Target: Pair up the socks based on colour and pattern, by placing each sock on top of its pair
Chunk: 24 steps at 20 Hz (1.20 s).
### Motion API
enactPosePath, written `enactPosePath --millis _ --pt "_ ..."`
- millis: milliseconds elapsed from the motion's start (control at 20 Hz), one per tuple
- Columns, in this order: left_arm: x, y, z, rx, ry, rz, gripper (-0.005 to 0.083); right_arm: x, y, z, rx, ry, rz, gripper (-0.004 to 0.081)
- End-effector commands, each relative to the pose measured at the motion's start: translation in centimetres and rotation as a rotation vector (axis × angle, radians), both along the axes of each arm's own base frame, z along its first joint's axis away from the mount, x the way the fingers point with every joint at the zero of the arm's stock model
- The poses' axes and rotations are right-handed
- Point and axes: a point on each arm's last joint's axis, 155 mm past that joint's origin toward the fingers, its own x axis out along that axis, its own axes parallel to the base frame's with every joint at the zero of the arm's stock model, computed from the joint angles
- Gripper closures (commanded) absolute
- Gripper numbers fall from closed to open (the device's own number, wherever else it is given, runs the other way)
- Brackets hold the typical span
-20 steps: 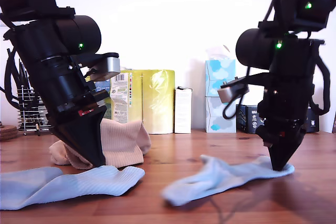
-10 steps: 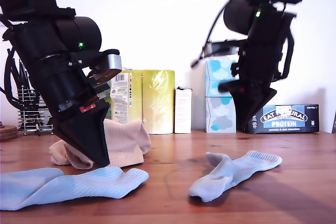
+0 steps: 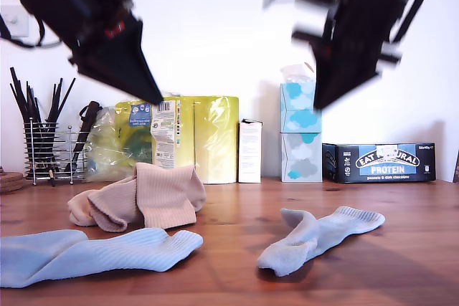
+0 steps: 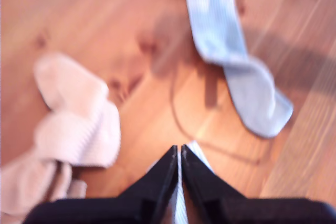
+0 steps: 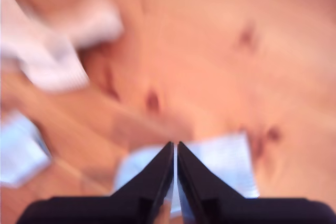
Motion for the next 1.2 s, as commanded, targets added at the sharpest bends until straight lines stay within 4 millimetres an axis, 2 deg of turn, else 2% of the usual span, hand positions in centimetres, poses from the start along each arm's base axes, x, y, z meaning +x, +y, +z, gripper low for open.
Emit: enactPosePath --millis 0,150,250,350,500,650,750,900,1050,1150 --pt "-1.1 0.5 -1.4 0.003 0.023 0.002 0.0797 -1.6 -0.3 -1.1 0.016 0.019 -0.010 0.0783" --pt "-3.3 1.2 -0.7 -0.039 -0.001 -0.016 0.0797 -4.2 -1.2 -0.4 0.055 -0.014 -0.024 0.0783" --pt "-5.1 2.1 -0.2 -0.050 0.004 -0.001 0.0797 -6.0 -1.8 -0.9 0.076 -0.003 -0.032 0.0783" --pt "-7.1 3.2 1.0 -0.053 -0.002 -0.001 0.0797 -7.5 -2.4 -2.1 0.080 0.014 -0.039 0.0783" --pt "-10.5 4.7 3.3 -0.088 -0.013 0.003 0.0797 -9.0 -1.5 -4.1 0.125 0.070 -0.021 0.0783" --pt "-12.9 6.0 4.6 -0.114 -0.018 0.019 0.0797 -9.9 0.1 -6.0 0.145 0.143 -0.010 0.0783" --pt "-13.4 6.3 5.6 -0.135 -0.058 0.016 0.0797 -10.3 2.1 -7.4 0.180 0.207 0.015 0.0783" --pt "-13.5 6.4 5.8 -0.140 -0.067 0.017 0.0797 -11.2 4.7 -10.1 0.201 0.309 0.050 0.0783" --pt "-13.5 6.3 5.7 -0.137 -0.062 0.017 0.0797 -11.8 6.1 -12.3 0.183 0.362 0.068 0.0783" --pt "-13.3 6.2 5.3 -0.127 -0.045 0.018 0.0797 -12.2 6.4 -13.5 0.168 0.392 0.069 0.0783"
